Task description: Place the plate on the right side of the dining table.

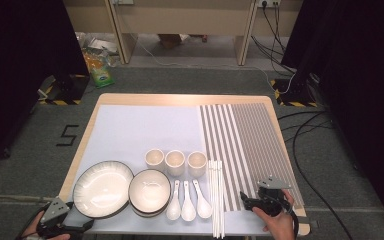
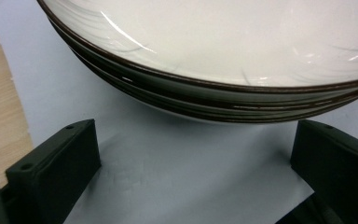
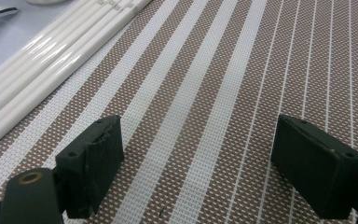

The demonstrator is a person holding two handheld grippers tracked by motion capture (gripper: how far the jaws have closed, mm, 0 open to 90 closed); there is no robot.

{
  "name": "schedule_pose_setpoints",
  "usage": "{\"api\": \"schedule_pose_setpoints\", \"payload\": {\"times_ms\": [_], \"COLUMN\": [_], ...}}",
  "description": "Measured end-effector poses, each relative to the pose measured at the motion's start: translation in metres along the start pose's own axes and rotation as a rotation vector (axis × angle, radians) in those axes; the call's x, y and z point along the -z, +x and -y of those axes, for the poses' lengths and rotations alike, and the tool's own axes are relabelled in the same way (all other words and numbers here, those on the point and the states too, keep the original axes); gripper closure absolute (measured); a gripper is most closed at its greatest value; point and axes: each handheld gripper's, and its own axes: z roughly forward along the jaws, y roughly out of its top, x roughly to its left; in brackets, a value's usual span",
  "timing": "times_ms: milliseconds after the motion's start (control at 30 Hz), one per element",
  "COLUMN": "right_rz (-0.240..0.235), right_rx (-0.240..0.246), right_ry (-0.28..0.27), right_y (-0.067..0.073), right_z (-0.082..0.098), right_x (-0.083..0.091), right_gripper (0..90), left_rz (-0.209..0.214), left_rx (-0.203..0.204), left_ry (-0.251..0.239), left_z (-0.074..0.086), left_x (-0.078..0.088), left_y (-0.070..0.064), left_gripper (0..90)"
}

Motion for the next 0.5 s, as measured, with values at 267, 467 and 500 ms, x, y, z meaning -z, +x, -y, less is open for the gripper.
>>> {"api": "schedule_pose_setpoints", "payload": {"times_ms": [267, 467, 500], "right_rz": [-0.001, 0.000, -0.001], "right_rx": [0.001, 0.001, 0.001], "right_ry": [0.000, 0.000, -0.001], "right_y": [-0.0002, -0.0001, -0.0004], "right_z": [0.0000, -0.0002, -0.0003], "right_x": [-0.0001, 0.0000, 0.0001], "right_gripper": [16.5, 16.6, 16.9], "left_rz": [-0.003, 0.004, 0.010], "left_rx": [0.000, -0.005, -0.002], "left_ry": [-0.002, 0.002, 0.002], "left_z": [0.0003, 0.0004, 0.0009], "left_x": [0.0001, 0.0031, 0.0052], "left_y": [-0.0002, 0.0005, 0.0009], "left_gripper": [0.2, 1.9, 3.6]}}
